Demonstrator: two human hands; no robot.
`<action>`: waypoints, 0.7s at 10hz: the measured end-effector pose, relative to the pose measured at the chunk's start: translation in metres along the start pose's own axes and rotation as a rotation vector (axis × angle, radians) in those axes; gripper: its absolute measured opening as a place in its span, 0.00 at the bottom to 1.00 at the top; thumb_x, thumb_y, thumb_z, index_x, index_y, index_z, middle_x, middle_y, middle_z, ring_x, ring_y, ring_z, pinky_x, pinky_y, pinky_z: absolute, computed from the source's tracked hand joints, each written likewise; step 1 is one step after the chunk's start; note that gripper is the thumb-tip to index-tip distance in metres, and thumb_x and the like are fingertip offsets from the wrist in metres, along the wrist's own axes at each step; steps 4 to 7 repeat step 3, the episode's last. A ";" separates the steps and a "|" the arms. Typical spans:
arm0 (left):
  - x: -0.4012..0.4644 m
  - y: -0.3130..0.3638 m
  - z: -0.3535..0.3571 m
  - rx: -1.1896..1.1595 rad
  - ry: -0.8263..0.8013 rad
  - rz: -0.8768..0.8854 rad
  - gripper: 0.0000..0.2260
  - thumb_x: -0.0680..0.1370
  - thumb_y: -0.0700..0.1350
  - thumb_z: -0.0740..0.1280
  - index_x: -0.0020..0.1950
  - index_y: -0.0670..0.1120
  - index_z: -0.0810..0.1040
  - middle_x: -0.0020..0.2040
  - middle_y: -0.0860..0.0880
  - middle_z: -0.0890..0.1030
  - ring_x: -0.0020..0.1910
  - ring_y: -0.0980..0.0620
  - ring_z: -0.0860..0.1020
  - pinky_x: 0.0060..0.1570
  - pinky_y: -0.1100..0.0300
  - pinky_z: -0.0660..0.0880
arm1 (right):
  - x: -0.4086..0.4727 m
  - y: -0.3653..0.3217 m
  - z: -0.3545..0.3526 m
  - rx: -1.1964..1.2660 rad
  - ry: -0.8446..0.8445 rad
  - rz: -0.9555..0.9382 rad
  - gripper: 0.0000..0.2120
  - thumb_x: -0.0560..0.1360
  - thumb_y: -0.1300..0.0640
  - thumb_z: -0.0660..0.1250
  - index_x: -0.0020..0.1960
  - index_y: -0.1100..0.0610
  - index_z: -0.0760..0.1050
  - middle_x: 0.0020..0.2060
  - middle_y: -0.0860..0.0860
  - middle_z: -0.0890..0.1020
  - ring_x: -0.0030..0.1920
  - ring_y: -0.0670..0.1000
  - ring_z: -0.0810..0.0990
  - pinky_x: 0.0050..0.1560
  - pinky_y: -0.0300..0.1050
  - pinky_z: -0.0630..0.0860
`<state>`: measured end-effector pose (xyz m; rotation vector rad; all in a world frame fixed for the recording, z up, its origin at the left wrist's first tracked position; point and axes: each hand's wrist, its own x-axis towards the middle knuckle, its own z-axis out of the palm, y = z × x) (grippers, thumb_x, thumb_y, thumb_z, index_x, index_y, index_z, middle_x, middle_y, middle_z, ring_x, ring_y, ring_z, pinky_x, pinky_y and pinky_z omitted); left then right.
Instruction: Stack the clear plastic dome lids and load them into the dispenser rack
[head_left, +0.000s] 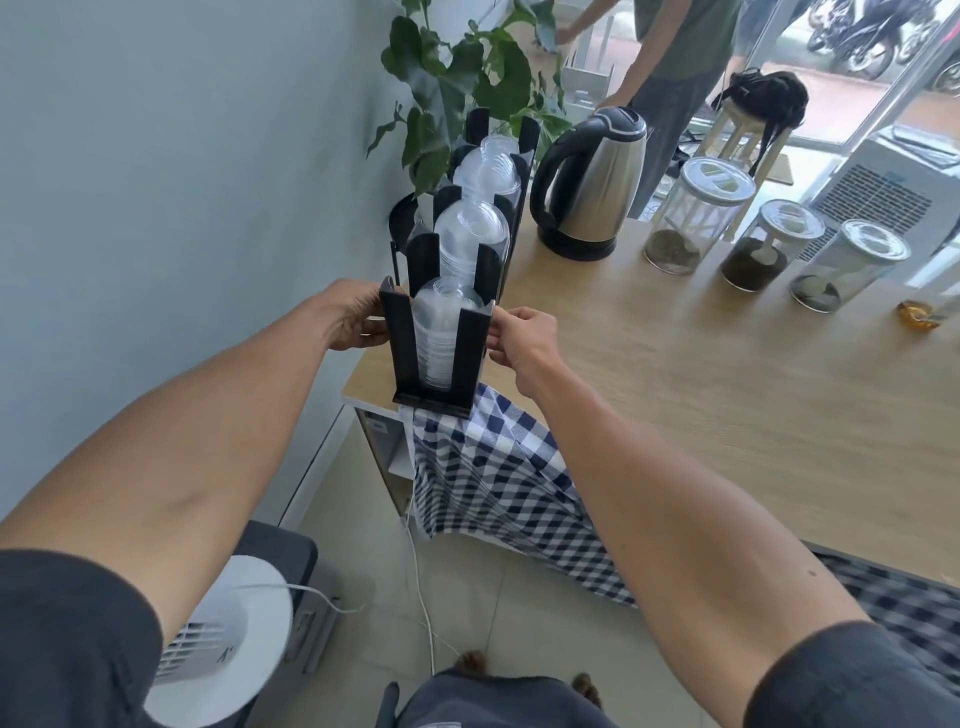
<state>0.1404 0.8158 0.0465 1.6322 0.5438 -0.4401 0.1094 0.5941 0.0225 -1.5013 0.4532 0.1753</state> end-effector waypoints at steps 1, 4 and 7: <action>-0.002 -0.002 0.001 -0.023 0.018 0.015 0.04 0.74 0.39 0.75 0.41 0.45 0.81 0.42 0.45 0.83 0.44 0.46 0.83 0.45 0.56 0.80 | -0.002 0.000 -0.002 -0.004 0.013 0.007 0.06 0.76 0.58 0.73 0.46 0.59 0.77 0.37 0.55 0.84 0.34 0.49 0.81 0.32 0.39 0.76; -0.022 0.021 0.006 0.010 0.193 0.158 0.02 0.71 0.42 0.71 0.39 0.46 0.80 0.42 0.46 0.82 0.38 0.50 0.80 0.46 0.55 0.78 | -0.015 -0.021 -0.013 -0.043 0.043 -0.109 0.06 0.75 0.55 0.70 0.44 0.58 0.78 0.34 0.52 0.81 0.32 0.48 0.77 0.32 0.42 0.72; -0.022 0.021 0.006 0.010 0.193 0.158 0.02 0.71 0.42 0.71 0.39 0.46 0.80 0.42 0.46 0.82 0.38 0.50 0.80 0.46 0.55 0.78 | -0.015 -0.021 -0.013 -0.043 0.043 -0.109 0.06 0.75 0.55 0.70 0.44 0.58 0.78 0.34 0.52 0.81 0.32 0.48 0.77 0.32 0.42 0.72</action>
